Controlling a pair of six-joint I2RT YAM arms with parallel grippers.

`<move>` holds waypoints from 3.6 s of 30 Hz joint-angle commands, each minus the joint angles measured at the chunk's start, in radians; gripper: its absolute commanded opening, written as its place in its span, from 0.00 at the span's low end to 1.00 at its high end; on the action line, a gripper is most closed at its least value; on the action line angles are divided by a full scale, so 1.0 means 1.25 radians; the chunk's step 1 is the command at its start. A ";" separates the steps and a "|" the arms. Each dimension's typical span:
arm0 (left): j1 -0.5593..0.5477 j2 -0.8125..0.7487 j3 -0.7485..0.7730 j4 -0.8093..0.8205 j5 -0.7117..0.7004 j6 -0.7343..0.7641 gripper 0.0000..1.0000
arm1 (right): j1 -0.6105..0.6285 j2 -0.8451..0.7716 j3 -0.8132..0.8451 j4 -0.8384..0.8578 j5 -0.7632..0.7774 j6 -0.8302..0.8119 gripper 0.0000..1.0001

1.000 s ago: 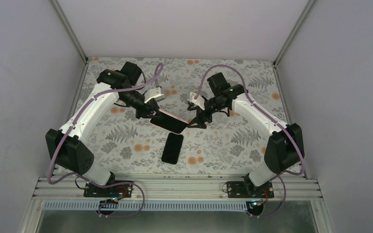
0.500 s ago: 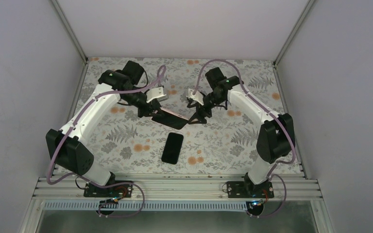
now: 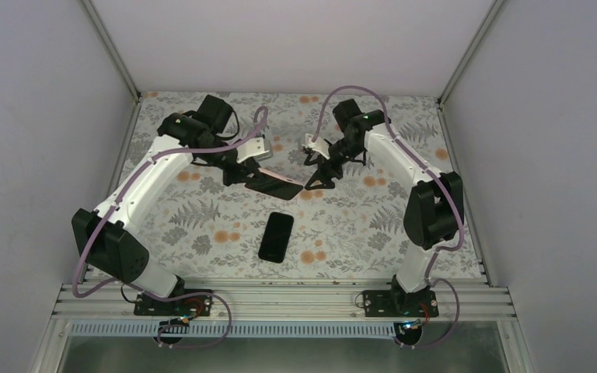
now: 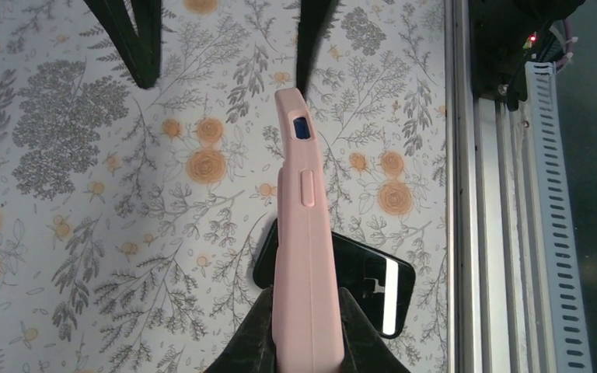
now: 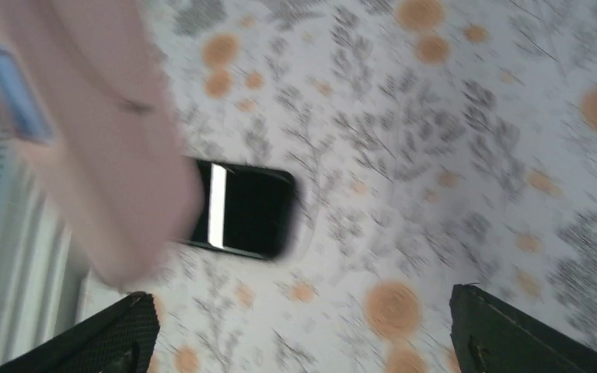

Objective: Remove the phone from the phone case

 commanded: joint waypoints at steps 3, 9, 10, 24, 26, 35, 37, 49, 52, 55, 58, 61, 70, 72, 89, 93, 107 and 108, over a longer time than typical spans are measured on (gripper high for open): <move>-0.025 -0.040 -0.003 -0.113 0.106 0.025 0.02 | -0.063 0.011 0.023 0.061 0.072 -0.023 0.92; -0.024 -0.028 0.001 -0.113 0.108 0.027 0.02 | -0.069 0.001 0.021 0.036 0.045 -0.036 0.91; -0.024 -0.025 0.004 -0.113 0.105 0.028 0.02 | -0.068 -0.005 0.018 0.012 0.030 -0.047 0.91; -0.024 -0.008 0.009 -0.098 0.103 0.020 0.02 | 0.062 -0.231 -0.206 0.092 -0.032 0.038 0.86; -0.024 -0.008 0.007 -0.095 0.104 0.017 0.02 | 0.063 -0.224 -0.201 0.084 -0.040 0.036 0.86; -0.024 -0.005 0.030 -0.097 0.112 0.010 0.02 | 0.063 -0.212 -0.210 0.098 -0.036 0.041 0.83; -0.025 -0.003 0.032 -0.097 0.109 0.009 0.02 | 0.064 -0.208 -0.207 0.091 -0.041 0.038 0.83; -0.024 -0.002 0.025 -0.092 0.102 0.006 0.02 | 0.063 -0.206 -0.215 0.082 -0.043 0.029 0.82; -0.024 0.000 0.026 -0.091 0.105 0.005 0.02 | 0.064 -0.207 -0.222 0.080 -0.037 0.028 0.81; -0.024 0.004 0.027 -0.090 0.106 0.004 0.02 | 0.064 -0.202 -0.222 0.071 -0.041 0.023 0.81; -0.024 0.003 0.025 -0.091 0.104 0.006 0.02 | 0.063 -0.208 -0.224 0.071 -0.044 0.023 0.80; -0.025 0.002 0.026 -0.091 0.114 0.006 0.02 | 0.064 -0.211 -0.230 0.079 -0.041 0.026 0.80; -0.024 0.002 0.034 -0.113 0.126 0.021 0.02 | 0.064 -0.193 -0.228 0.131 -0.018 0.051 0.79; -0.024 0.000 0.032 -0.112 0.133 0.022 0.02 | 0.063 -0.184 -0.222 0.146 -0.017 0.061 0.79; -0.061 0.013 0.024 -0.112 0.217 0.035 0.02 | 0.082 -0.102 -0.146 0.389 0.140 0.294 0.79; -0.064 0.002 0.038 -0.106 0.212 0.039 0.02 | 0.094 -0.097 -0.128 0.333 0.004 0.241 0.80; -0.032 -0.041 0.073 0.163 -0.084 -0.089 0.02 | 0.250 -0.088 -0.128 0.174 -0.358 0.080 0.81; -0.032 -0.040 0.080 0.170 -0.109 -0.087 0.02 | 0.252 -0.077 -0.116 0.135 -0.394 0.035 0.79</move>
